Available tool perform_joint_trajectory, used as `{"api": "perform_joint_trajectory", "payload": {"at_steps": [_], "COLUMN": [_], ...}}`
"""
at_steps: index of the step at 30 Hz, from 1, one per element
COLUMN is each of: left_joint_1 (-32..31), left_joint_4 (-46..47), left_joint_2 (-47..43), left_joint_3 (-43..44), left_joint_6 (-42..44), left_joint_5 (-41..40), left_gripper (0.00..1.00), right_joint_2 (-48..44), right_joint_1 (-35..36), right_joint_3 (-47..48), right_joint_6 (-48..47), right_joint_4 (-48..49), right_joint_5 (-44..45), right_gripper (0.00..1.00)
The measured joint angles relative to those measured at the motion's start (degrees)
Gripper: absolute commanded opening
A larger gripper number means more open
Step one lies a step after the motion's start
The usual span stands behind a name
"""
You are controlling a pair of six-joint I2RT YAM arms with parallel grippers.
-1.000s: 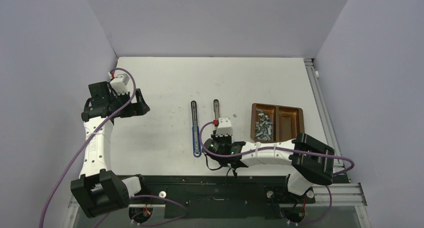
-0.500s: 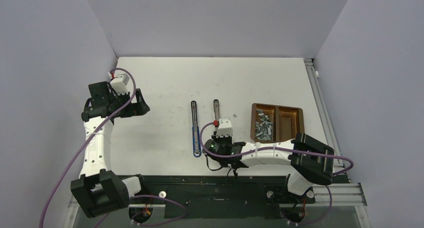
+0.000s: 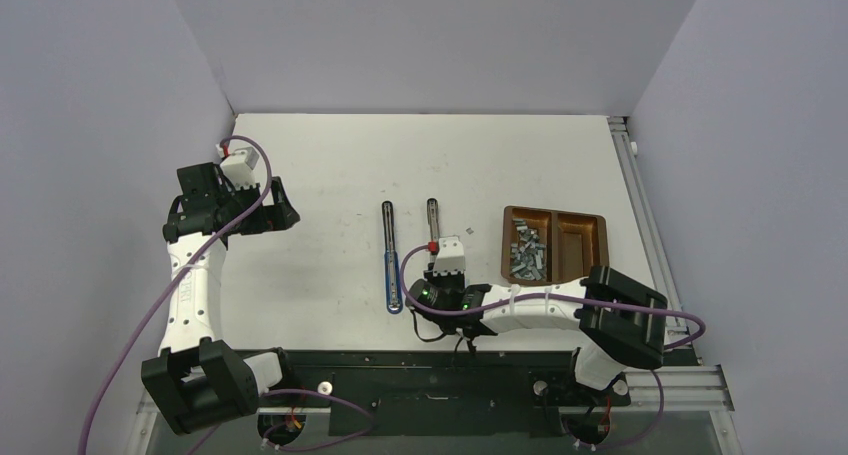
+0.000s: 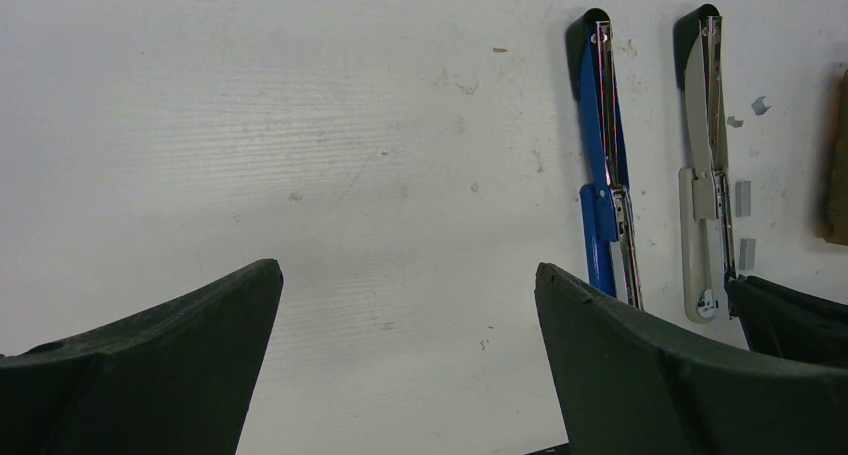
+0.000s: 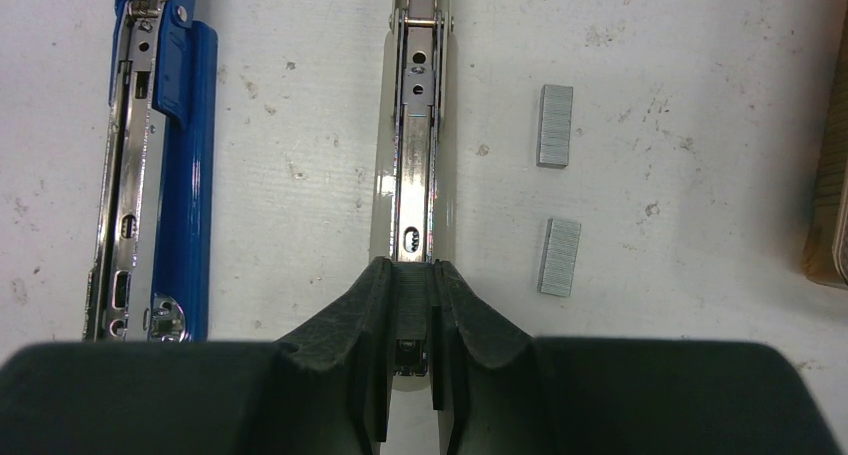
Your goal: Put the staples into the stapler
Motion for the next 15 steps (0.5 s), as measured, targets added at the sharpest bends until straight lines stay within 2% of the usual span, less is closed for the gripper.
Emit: {"api": "perform_joint_trajectory", "payload": {"at_steps": [9, 13, 15], "left_joint_1": [0.0, 0.0, 0.0], "left_joint_4": [0.0, 0.0, 0.0], "left_joint_2": [0.0, 0.0, 0.0], "left_joint_3": [0.0, 0.0, 0.0], "left_joint_6": [-0.1, -0.1, -0.1], "left_joint_5": [0.0, 0.0, 0.0], "left_gripper": [0.96, 0.96, 0.96], "right_joint_2": [0.5, 0.5, 0.5], "right_joint_1": [0.0, -0.1, -0.1], "right_joint_3": [-0.2, -0.2, -0.2], "right_joint_6": [0.4, 0.4, 0.4], "right_joint_4": [0.1, 0.1, 0.1], "right_joint_5": [0.0, 0.0, -0.1], "right_gripper": [0.09, 0.11, 0.16]}}
